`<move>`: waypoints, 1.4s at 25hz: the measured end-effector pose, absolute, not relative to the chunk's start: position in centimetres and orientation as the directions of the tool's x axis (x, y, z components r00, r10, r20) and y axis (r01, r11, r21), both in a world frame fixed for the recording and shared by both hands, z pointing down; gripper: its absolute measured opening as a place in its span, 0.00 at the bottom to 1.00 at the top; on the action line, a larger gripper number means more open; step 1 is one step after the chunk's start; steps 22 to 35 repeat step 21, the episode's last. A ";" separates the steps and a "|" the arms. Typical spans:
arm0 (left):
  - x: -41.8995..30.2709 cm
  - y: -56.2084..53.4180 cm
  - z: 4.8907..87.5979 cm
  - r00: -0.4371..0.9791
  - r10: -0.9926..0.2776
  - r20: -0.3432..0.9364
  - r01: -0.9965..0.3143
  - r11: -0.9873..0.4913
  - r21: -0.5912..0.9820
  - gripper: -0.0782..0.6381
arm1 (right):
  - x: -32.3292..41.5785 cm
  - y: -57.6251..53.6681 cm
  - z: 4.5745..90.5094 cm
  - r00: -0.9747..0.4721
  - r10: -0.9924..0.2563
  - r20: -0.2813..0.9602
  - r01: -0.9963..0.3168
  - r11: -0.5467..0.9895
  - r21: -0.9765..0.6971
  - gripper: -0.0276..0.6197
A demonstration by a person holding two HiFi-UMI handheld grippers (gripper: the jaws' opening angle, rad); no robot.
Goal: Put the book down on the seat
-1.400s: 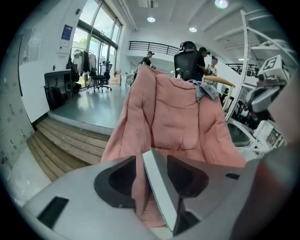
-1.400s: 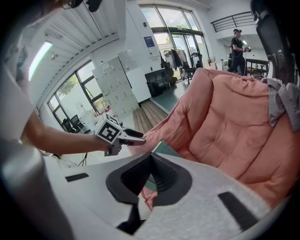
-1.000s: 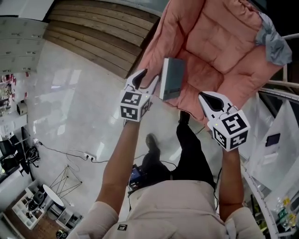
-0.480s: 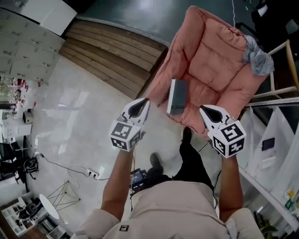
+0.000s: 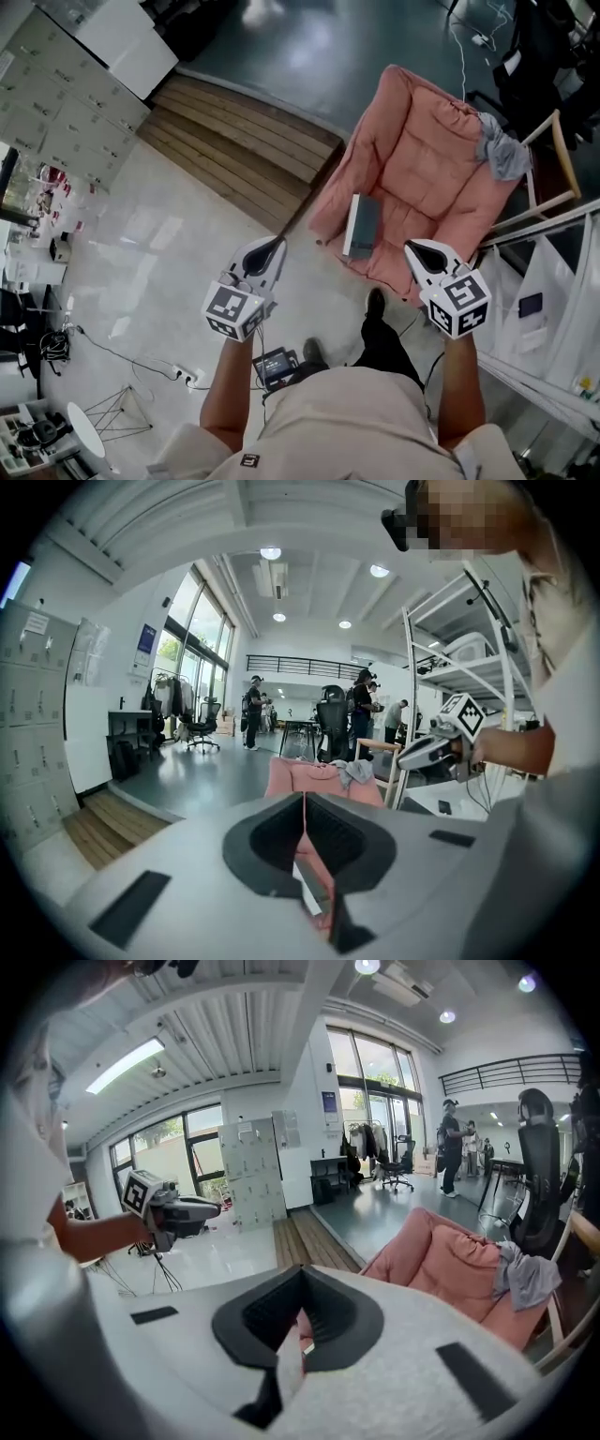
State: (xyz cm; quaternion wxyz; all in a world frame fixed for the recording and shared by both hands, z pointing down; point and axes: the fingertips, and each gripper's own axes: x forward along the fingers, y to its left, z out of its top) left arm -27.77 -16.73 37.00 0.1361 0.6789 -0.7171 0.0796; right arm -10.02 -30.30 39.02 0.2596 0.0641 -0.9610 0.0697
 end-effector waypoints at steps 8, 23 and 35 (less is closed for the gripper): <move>-27.5 -11.1 36.0 -0.040 -0.952 0.302 -0.992 0.075 0.103 0.13 | -10.2 -26.8 36.8 -0.862 -0.082 0.501 -0.151 0.984 -0.098 0.03; -20.7 -10.4 40.1 0.249 -0.911 0.328 -0.950 -0.166 0.263 0.13 | -12.5 -22.9 36.8 -0.850 -0.029 0.525 -0.092 0.991 -0.095 0.03; -20.7 -10.4 40.1 0.249 -0.911 0.328 -0.950 -0.166 0.263 0.13 | -12.5 -22.9 36.8 -0.850 -0.029 0.525 -0.092 0.991 -0.095 0.03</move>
